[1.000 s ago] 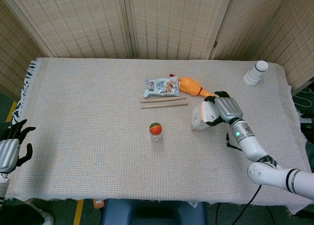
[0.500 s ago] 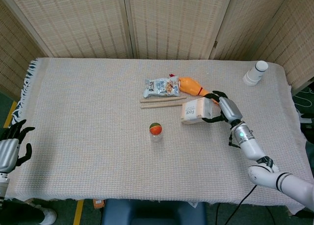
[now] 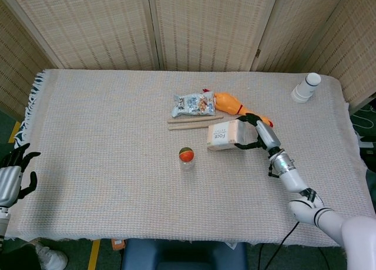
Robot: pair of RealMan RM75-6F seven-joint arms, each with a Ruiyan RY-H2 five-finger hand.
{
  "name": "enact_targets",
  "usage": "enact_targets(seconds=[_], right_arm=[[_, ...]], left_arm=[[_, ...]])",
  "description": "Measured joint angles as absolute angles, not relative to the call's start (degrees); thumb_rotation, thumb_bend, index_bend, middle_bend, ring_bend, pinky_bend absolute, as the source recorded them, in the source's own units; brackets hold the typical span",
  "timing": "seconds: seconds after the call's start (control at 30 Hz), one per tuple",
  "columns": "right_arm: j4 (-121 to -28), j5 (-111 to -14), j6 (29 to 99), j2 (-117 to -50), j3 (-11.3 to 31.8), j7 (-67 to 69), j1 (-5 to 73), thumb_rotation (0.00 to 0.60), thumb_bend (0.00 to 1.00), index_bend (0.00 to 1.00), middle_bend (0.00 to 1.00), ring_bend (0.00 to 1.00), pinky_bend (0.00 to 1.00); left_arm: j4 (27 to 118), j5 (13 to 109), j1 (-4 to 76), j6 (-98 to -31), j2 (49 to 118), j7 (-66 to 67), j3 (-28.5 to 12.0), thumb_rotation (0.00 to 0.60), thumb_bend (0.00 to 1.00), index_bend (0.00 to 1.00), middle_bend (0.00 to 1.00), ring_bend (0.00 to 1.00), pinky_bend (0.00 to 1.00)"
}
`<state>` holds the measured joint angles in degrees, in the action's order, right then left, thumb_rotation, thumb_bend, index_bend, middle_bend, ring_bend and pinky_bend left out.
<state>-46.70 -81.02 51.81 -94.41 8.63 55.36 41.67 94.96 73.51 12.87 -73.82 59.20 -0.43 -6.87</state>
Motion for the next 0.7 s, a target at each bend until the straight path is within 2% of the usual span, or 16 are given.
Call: enact_targets(seconds=[0.37, 0.53, 0.7], right_arm=[[-46.7, -82.0, 50.8, -93.0, 7.2, 52.3, 41.1, 0.600, 0.30, 0.43, 0.41, 0.19, 0.00], [-49.5, -81.8, 48.1, -90.2, 6.5, 48.5, 41.2, 0.600, 0.30, 0.36, 0.40, 0.19, 0.00], [-53.3, -81.0, 43.8, -87.2, 5.9, 44.6, 41.7, 0.600, 0.30, 0.27, 0.31, 0.10, 0.00]], left_arm=[[95.2, 73.7, 13.0, -73.6, 59.2, -0.1, -6.7, 0.600, 0.63, 0.22, 0.00, 0.00, 0.11], [95.4, 73.8, 13.0, -73.7, 59.2, 0.2, -6.6, 0.600, 0.63, 0.22, 0.00, 0.00, 0.11], [95.4, 73.7, 13.0, -73.5, 59.3, 0.3, -6.6, 0.600, 0.63, 0.22, 0.00, 0.00, 0.11]])
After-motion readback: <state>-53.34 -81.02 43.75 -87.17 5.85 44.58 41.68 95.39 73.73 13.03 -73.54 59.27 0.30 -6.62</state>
